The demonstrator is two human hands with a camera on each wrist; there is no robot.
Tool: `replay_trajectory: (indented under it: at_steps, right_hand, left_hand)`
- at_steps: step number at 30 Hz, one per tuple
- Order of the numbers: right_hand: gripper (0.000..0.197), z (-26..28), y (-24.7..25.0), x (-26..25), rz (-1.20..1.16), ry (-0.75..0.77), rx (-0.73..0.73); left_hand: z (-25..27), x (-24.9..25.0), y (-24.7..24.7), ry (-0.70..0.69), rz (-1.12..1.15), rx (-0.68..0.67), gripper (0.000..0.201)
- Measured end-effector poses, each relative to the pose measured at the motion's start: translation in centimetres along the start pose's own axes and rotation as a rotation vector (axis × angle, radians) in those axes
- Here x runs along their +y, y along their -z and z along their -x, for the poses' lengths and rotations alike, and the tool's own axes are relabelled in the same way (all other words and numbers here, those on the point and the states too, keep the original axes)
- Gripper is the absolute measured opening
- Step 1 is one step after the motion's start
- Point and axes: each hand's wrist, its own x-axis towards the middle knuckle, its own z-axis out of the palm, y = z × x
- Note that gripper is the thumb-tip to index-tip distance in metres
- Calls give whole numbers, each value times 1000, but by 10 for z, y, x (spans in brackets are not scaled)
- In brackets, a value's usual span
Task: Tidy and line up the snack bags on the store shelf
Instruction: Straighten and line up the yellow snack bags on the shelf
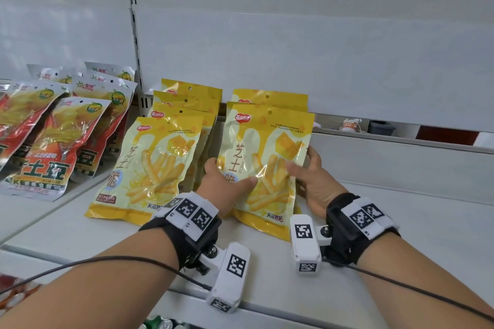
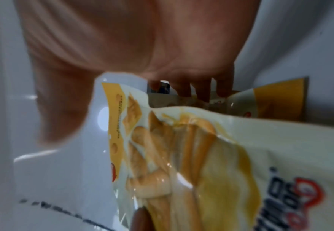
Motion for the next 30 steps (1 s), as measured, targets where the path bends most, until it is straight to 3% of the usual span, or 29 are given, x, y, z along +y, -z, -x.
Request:
replay_trajectory:
  at_steps: [3, 7, 11, 16, 21, 23, 26, 28, 30]
  right_hand:
    - [129, 5, -1, 4, 363, -61, -124]
    - [127, -2, -8, 4, 676, -44, -52]
    - [126, -2, -8, -2, 727, -17, -42]
    - [124, 8, 1, -12, 631, -112, -48]
    - [126, 17, -1, -32, 683, -39, 111]
    - [120, 21, -8, -41, 695, 82, 239]
    - [91, 30, -27, -52, 583, 321, 326]
    - [66, 36, -45, -55, 534, 352, 221]
    - [41, 40, -66, -53, 515, 227, 7]
  left_hand:
    - [2, 2, -3, -14, 13, 16, 92]
    - [0, 5, -4, -40, -14, -13, 96]
    - [-4, 3, -2, -10, 22, -38, 104]
    - [-5, 1, 3, 7, 28, -49, 122]
    - [-3, 5, 9, -12, -41, -15, 122]
    - [-1, 8, 14, -41, -57, -10, 118]
    - [3, 13, 26, -125, -37, 27, 104]
    - [4, 15, 42, -190, -18, 67, 90]
    - [0, 12, 64, -205, -8, 102, 81]
